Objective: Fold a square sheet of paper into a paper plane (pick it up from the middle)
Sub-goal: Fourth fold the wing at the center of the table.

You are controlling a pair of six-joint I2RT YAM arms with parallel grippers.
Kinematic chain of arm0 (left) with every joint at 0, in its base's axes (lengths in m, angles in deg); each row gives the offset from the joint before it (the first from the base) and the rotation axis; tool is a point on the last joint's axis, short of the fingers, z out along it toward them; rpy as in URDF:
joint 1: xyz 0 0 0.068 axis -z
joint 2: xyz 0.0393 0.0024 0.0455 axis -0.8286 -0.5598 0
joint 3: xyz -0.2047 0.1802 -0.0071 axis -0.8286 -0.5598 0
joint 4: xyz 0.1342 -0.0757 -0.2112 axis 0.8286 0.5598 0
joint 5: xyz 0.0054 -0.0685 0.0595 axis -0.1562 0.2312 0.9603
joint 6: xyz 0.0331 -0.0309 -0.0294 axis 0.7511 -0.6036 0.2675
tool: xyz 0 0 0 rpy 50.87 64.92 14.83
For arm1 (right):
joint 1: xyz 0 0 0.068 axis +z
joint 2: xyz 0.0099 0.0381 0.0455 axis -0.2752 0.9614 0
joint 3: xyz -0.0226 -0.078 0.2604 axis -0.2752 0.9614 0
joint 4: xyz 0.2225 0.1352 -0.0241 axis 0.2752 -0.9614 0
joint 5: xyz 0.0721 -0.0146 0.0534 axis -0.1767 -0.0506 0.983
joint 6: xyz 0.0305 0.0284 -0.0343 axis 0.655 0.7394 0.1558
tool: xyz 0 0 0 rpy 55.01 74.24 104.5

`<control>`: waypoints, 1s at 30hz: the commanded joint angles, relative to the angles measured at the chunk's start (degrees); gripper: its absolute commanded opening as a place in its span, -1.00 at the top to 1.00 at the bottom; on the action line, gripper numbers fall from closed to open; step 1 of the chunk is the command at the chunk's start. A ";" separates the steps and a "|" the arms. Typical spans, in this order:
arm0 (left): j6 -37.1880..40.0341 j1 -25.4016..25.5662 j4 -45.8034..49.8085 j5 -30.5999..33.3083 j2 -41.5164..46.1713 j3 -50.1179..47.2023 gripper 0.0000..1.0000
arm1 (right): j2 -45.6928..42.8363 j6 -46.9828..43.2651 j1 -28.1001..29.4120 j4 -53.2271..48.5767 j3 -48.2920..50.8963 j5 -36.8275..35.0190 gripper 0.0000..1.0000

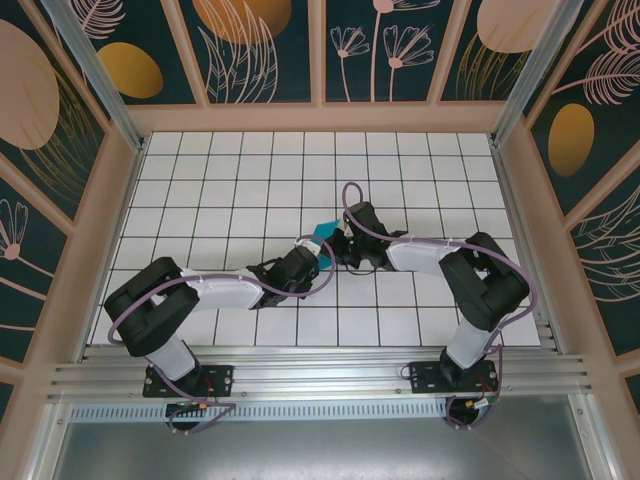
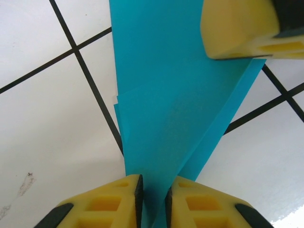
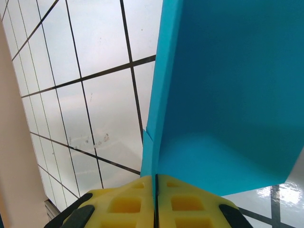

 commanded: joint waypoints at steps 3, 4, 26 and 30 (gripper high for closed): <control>0.97 0.29 0.89 1.17 0.02 -0.17 0.68 | 0.61 -0.93 -0.33 -1.16 -1.76 0.49 0.82; 1.02 0.33 0.80 1.02 -0.04 -0.07 0.68 | 0.60 -0.95 -0.33 -1.16 -1.77 0.54 0.81; -0.53 0.34 -1.55 0.50 -0.69 1.12 0.88 | 1.25 -1.93 -0.34 -3.13 -2.68 0.43 0.78; -0.53 0.30 -1.93 -0.04 -0.46 0.56 1.00 | 0.43 -2.26 -0.32 -3.68 -2.88 -0.17 0.66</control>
